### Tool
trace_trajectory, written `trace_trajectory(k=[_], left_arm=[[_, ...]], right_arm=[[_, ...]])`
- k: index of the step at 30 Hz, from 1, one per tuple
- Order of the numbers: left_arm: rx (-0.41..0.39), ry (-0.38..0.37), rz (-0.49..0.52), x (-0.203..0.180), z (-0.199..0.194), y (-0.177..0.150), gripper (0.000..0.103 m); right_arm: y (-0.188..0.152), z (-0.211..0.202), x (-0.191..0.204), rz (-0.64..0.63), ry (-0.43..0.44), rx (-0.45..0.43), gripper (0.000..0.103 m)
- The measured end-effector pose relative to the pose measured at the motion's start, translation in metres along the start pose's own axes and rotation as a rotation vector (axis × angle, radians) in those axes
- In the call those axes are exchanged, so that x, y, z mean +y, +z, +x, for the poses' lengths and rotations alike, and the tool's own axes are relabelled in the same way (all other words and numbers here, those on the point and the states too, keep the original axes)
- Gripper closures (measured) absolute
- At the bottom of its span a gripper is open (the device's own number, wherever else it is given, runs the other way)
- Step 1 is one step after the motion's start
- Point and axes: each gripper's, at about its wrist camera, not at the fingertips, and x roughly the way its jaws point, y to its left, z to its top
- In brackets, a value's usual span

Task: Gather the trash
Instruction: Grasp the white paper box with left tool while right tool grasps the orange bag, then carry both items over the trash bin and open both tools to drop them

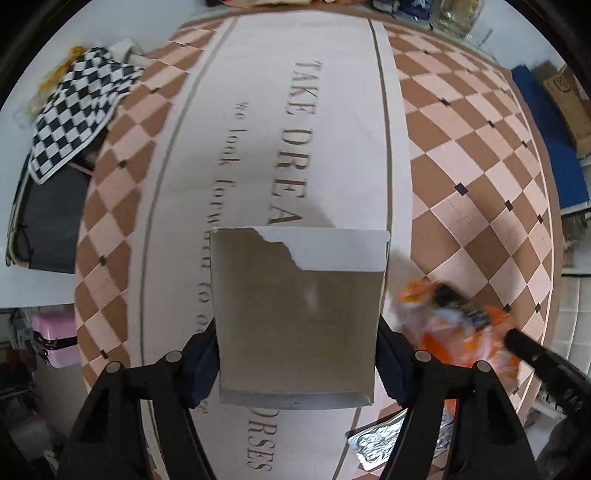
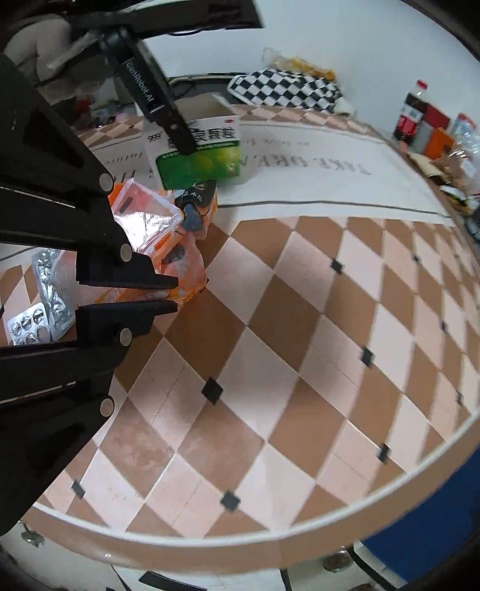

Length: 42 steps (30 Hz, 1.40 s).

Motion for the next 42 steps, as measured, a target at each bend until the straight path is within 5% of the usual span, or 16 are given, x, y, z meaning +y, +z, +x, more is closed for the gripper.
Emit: trace_trajectory(k=[8, 16, 23, 31, 35, 42], left_arm=[[-0.107, 0.030, -0.005, 0.009, -0.046, -0.046, 0.034], [-0.183, -0.013, 0.006, 0.037, -0.088, -0.107, 0.034], [-0.277, -0.073, 0.072, 0.061, -0.135, -0.199, 0.034], [-0.304, -0.142, 0.187, 0.092, -0.163, -0.327, 0.034], [-0.269, -0.153, 0.244, 0.102, -0.160, -0.393, 0.034], [-0.098, -0.183, 0.229, 0.126, -0.104, -0.490, 0.034]], right_arm=[[-0.027, -0.049, 0.016, -0.064, -0.073, -0.132, 0.098], [-0.099, -0.087, 0.027, -0.079, -0.087, -0.201, 0.098], [-0.208, -0.132, 0.036, -0.073, -0.100, -0.296, 0.099], [-0.378, -0.161, 0.012, 0.013, -0.109, -0.360, 0.099], [-0.458, -0.156, 0.003, 0.048, -0.106, -0.340, 0.099], [-0.575, -0.110, -0.019, 0.104, -0.137, -0.212, 0.099]])
